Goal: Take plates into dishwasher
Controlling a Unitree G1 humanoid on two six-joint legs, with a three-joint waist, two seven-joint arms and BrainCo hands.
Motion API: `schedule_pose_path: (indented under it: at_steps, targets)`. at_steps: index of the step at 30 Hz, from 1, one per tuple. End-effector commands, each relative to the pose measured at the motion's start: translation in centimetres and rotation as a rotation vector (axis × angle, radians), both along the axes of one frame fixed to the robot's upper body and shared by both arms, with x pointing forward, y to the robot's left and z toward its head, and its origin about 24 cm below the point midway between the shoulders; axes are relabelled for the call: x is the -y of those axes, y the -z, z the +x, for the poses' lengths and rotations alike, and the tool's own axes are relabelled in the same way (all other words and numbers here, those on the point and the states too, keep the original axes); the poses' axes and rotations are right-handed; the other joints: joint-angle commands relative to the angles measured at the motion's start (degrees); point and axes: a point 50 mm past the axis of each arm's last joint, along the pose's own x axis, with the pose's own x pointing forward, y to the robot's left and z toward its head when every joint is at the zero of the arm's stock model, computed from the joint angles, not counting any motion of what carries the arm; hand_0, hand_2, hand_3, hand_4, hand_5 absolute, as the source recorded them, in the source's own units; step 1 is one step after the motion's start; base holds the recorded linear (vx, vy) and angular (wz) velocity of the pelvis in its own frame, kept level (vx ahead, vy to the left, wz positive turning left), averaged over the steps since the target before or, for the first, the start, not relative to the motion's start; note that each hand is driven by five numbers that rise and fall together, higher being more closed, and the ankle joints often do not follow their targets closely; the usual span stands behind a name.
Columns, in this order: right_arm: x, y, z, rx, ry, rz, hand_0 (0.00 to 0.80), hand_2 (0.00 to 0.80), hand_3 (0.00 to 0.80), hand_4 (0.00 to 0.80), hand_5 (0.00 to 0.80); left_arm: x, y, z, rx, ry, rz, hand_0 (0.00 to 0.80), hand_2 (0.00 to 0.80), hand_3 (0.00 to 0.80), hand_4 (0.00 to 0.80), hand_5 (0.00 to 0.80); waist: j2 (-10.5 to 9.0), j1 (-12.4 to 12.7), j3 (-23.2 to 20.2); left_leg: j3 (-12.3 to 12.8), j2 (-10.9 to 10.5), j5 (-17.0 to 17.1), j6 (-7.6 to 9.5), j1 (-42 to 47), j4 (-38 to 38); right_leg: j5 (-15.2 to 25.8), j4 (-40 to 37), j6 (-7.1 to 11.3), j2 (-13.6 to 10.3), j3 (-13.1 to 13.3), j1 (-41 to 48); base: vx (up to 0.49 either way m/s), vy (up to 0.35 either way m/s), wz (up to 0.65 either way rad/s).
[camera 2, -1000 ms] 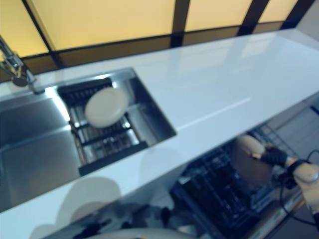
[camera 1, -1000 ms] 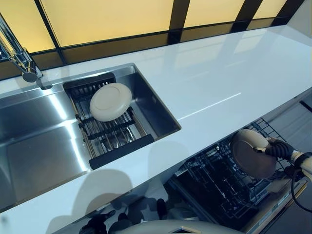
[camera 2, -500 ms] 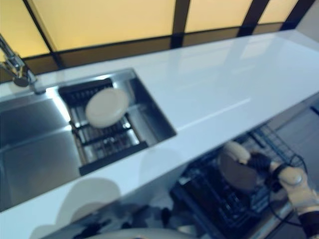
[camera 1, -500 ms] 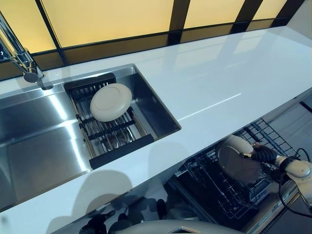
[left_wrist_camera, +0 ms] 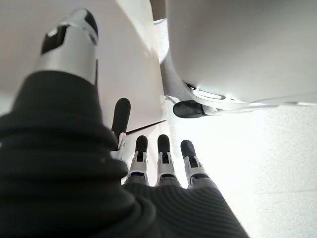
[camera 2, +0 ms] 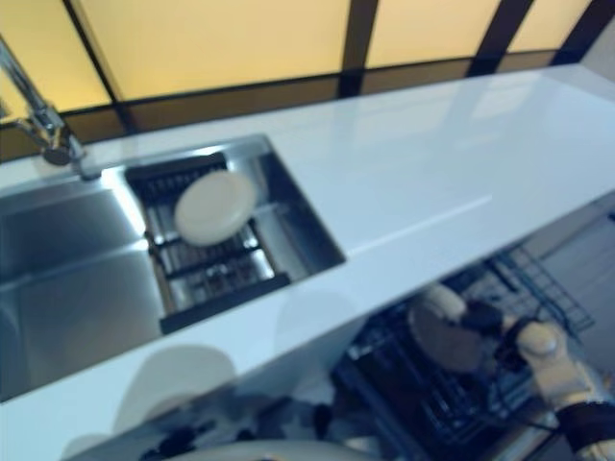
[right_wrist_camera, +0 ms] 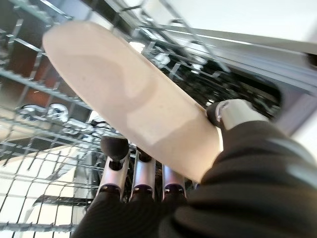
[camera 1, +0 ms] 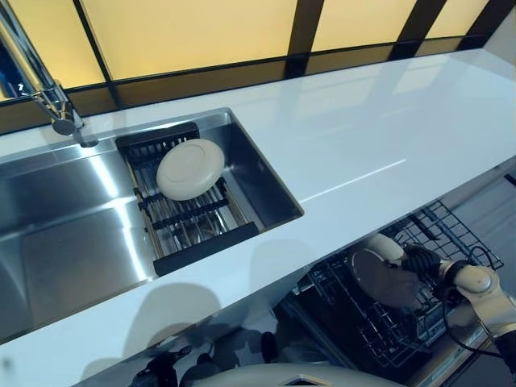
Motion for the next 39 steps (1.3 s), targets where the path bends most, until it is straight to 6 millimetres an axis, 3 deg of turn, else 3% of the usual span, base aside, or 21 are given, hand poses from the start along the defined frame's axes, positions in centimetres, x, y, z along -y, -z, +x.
schedule_pose_path:
  at_steps: [1,18,19,20,28,39]
  targets:
    - [-0.9,-1.7,3.4,0.087,-0.036,-0.055,0.8,0.8,0.8,0.8,0.8,-1.3,-2.0,7.3,0.191,0.05,0.068,0.0,0.0,0.0,0.0,0.0,-0.95,1.9,-0.4,-2.3,1.6,-2.4,-0.52,1.3,0.2,0.4,0.4,6.7,-5.4,-1.1,1.3,0.0,0.0,0.0]
    - [-1.3,1.9,3.9,-0.095,0.063,-0.033,0.8,0.8,0.8,0.8,0.8,-0.8,-1.9,7.6,0.178,0.084,0.051,0.0,0.0,0.0,0.0,0.0,-0.41,4.0,-1.0,-3.5,1.1,-2.4,-0.4,1.5,0.2,0.0,0.1,6.3,-5.8,-2.1,2.2,0.005,0.003,0.03]
    - [-1.3,2.0,3.9,-0.103,0.069,-0.03,0.558,0.558,0.558,0.558,0.558,-0.8,-1.9,7.6,0.179,0.084,0.051,0.0,0.0,0.0,0.0,0.0,-0.4,4.0,-1.0,-3.5,1.2,-2.4,-0.42,1.5,0.2,0.0,0.1,6.29,-5.9,-2.1,2.2,0.025,0.013,0.08]
    - [-1.2,2.1,3.9,-0.108,0.077,-0.025,0.0,0.0,0.0,0.0,0.0,-0.8,-1.9,7.6,0.179,0.082,0.049,0.0,0.0,0.0,0.0,0.0,-0.34,4.1,-1.0,-3.6,1.1,-2.4,-0.44,1.5,0.2,-0.1,0.1,6.28,-5.9,-2.1,2.3,0.022,0.016,0.08]
    - [-0.7,2.0,3.9,-0.111,0.126,-0.006,0.0,0.0,0.0,0.0,0.0,-1.1,-2.0,7.7,0.18,0.081,0.056,0.0,0.0,0.0,0.0,0.0,-0.36,4.2,-1.0,-3.8,1.1,-2.4,-0.43,1.6,0.2,-0.1,0.2,6.24,-5.9,-2.0,2.3,0.002,0.002,0.01]
    - [3.2,-0.4,3.1,-0.075,0.245,-0.044,0.0,0.0,0.0,0.0,0.0,-1.8,-2.2,7.5,0.185,0.066,0.064,0.0,0.0,0.0,0.0,0.0,-0.97,3.2,-0.8,-3.3,1.5,-2.4,-0.37,1.7,0.2,0.2,0.3,6.19,-5.4,-1.0,2.1,0.0,0.0,0.0]
